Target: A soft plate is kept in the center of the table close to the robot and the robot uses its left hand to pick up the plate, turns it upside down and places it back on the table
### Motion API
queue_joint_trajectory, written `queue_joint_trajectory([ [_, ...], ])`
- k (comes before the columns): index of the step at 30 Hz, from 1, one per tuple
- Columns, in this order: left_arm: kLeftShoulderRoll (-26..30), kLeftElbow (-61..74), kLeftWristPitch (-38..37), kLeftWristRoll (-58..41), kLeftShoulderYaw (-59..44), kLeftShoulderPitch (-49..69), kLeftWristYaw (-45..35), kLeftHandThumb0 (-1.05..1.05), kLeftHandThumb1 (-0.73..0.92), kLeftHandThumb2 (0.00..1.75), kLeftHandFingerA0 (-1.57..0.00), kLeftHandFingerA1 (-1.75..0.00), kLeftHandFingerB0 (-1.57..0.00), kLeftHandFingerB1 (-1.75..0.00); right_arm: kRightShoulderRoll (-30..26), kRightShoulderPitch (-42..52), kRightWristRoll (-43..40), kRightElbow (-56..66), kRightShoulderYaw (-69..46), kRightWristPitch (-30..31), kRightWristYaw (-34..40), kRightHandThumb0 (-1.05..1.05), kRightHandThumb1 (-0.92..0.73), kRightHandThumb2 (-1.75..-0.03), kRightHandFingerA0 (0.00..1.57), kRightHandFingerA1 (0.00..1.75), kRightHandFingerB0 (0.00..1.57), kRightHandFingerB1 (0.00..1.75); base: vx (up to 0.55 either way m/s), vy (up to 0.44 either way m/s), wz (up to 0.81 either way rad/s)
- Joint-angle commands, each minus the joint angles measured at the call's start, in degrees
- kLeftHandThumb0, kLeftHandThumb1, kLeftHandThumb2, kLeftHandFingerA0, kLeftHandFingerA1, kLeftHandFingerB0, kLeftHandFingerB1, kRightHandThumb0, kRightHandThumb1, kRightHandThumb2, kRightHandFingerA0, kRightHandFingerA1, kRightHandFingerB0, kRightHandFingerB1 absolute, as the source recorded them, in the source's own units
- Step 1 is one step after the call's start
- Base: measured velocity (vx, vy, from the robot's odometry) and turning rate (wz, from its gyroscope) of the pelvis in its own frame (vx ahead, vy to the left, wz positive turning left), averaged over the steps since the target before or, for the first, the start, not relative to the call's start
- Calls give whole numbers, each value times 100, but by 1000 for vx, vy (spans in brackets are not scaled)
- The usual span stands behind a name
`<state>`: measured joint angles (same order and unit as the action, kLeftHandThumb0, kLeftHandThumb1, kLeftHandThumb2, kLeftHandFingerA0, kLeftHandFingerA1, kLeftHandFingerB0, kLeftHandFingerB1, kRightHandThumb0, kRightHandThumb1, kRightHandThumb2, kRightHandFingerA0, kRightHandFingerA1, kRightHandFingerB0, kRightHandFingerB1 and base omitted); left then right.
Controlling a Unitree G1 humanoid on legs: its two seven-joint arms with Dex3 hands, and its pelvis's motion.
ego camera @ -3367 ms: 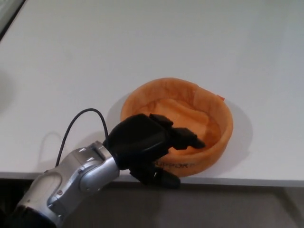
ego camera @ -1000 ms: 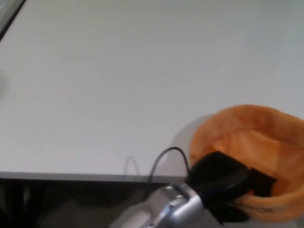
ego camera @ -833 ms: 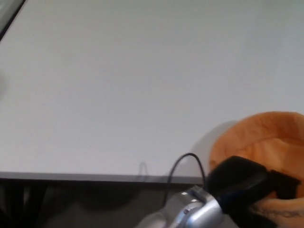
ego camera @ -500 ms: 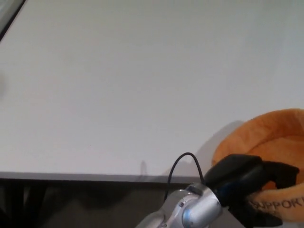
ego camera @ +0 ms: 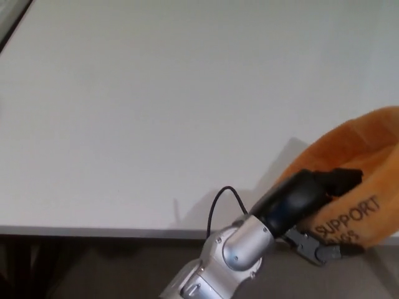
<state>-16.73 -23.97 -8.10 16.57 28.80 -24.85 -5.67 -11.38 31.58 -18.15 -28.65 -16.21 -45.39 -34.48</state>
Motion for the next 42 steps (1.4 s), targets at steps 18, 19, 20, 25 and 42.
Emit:
queue_joint_trajectory([
  [18, -3348, 26, -480, -7890, -5047, 395, 2850, -25, 69, 73, -99, -175, -21, -59, -117, 35, 147, -42, -14, 45, 99, -68, -81, -66, 63, 41, 46, 35, 0, 0, 0],
  [19, -3323, -12, -495, -7903, -5098, 362, 2889, -25, 69, 73, -99, -175, -21, -59, -118, 46, 161, -8, -15, 52, 118, -68, -81, -66, 63, 41, 46, 35, 0, 0, 0],
  [20, -3304, -51, -518, -7925, -5156, 347, 2899, -25, 70, 73, -99, -175, -18, -56, -110, 33, 142, -18, -17, 48, 112, -67, -81, -65, 64, 40, 47, 36, 0, 0, 0],
  [25, -3164, -280, -478, -8114, -5482, 375, 2853, -34, 69, 86, -121, -161, -22, -63, -134, 18, 209, -72, -16, 17, 136, -69, -81, -65, 63, 40, 46, 36, 0, 0, 0],
  [42, -2944, -877, -566, -7647, -5826, 402, 3082, -27, 71, 66, -101, -175, -48, -153, -154, 46, 163, 143, 0, 104, 114, -68, -81, -65, 64, 42, 47, 36, 0, 0, 0],
])
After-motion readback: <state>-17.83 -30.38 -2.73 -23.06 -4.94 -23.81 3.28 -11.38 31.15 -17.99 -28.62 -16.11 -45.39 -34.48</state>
